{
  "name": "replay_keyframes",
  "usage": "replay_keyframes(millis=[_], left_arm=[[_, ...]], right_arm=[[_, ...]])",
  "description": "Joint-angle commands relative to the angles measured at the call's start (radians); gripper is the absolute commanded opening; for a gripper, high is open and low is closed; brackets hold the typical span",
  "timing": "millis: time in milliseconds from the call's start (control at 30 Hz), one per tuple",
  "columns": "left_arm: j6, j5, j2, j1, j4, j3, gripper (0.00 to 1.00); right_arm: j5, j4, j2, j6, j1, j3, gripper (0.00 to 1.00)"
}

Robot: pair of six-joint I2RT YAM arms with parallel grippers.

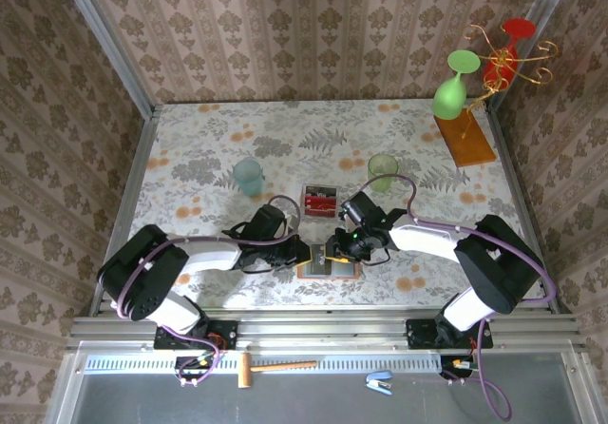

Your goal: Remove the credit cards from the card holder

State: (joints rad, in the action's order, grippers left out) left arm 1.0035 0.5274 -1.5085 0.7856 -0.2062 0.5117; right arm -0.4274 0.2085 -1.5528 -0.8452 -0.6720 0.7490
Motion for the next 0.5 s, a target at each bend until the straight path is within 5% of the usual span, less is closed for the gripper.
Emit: replay_keyframes(millis=[0, 467], left_arm=[[-0.025, 0.0, -0.017, 0.007, 0.019, 0.015, 0.13], [-0.009, -0.002, -0.023, 0.007, -0.006, -0.012, 0.11]], right_arm=[[-0.024, -0.025, 0.008, -0.02, 0.006, -0.015, 0.28], [-0.036, -0.063, -0.039, -0.023, 0.01, -0.035, 0.28]])
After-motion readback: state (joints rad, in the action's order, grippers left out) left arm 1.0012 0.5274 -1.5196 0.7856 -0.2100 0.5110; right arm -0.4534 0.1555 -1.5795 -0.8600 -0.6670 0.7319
